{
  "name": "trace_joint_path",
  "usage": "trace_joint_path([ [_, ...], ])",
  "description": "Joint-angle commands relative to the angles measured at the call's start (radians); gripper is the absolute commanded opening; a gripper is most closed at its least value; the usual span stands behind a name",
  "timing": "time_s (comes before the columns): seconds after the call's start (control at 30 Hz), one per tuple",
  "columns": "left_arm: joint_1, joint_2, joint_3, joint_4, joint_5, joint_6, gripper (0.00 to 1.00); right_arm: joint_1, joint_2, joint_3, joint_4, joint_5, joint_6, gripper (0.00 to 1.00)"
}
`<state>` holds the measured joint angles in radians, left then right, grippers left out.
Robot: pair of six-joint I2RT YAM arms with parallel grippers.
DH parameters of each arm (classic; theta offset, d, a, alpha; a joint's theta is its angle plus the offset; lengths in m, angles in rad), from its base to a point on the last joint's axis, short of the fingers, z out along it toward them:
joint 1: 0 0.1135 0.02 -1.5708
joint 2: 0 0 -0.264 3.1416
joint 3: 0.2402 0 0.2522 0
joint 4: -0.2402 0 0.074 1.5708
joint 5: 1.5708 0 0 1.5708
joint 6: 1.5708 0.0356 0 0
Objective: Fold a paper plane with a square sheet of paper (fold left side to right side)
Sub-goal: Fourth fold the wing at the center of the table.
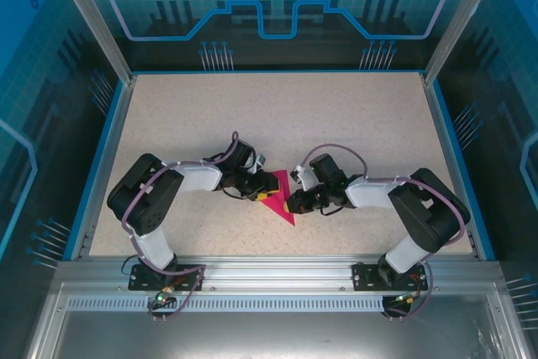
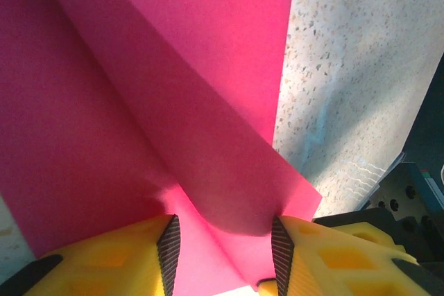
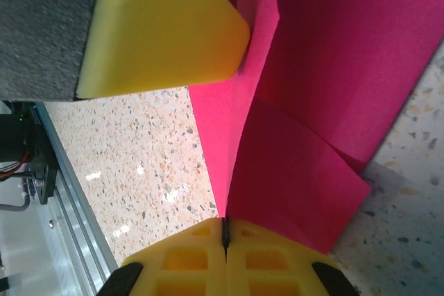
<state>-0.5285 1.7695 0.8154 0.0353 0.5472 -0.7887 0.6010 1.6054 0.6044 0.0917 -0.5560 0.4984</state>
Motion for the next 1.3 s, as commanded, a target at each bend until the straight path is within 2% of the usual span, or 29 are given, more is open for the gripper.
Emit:
trace_joint_path([
  [0.0, -0.008, 0.024, 0.029, -0.009, -0.005, -0.009, 0.43, -0.022, 0.021, -0.008, 0.022, -0.034, 0.017, 0.01],
  [0.23, -0.008, 0.051, 0.040, -0.040, -0.029, 0.001, 0.43, -0.032, 0.000, -0.008, 0.026, -0.047, 0.014, 0.08],
  [0.37, -0.008, 0.054, 0.041, -0.041, -0.033, 0.000, 0.43, -0.032, -0.026, 0.011, -0.028, -0.026, -0.015, 0.17],
  [0.47, -0.008, 0.052, 0.042, -0.044, -0.034, 0.002, 0.43, -0.021, -0.063, 0.029, -0.105, 0.045, -0.051, 0.20],
  [0.6, -0.008, 0.048, 0.042, -0.046, -0.034, 0.002, 0.43, 0.026, -0.121, 0.059, -0.229, 0.192, -0.091, 0.32],
  [0.77, -0.007, 0.044, 0.044, -0.049, -0.035, 0.006, 0.43, 0.108, -0.114, 0.110, -0.307, 0.308, -0.107, 0.36],
  [0.93, -0.008, 0.042, 0.044, -0.053, -0.034, 0.008, 0.43, 0.153, -0.053, 0.170, -0.367, 0.372, -0.115, 0.40],
  [1.17, -0.008, 0.036, 0.042, -0.053, -0.035, 0.008, 0.43, 0.190, 0.010, 0.227, -0.409, 0.407, -0.126, 0.40],
  [1.27, -0.008, 0.035, 0.042, -0.053, -0.034, 0.008, 0.43, 0.195, 0.019, 0.226, -0.405, 0.400, -0.123, 0.37],
])
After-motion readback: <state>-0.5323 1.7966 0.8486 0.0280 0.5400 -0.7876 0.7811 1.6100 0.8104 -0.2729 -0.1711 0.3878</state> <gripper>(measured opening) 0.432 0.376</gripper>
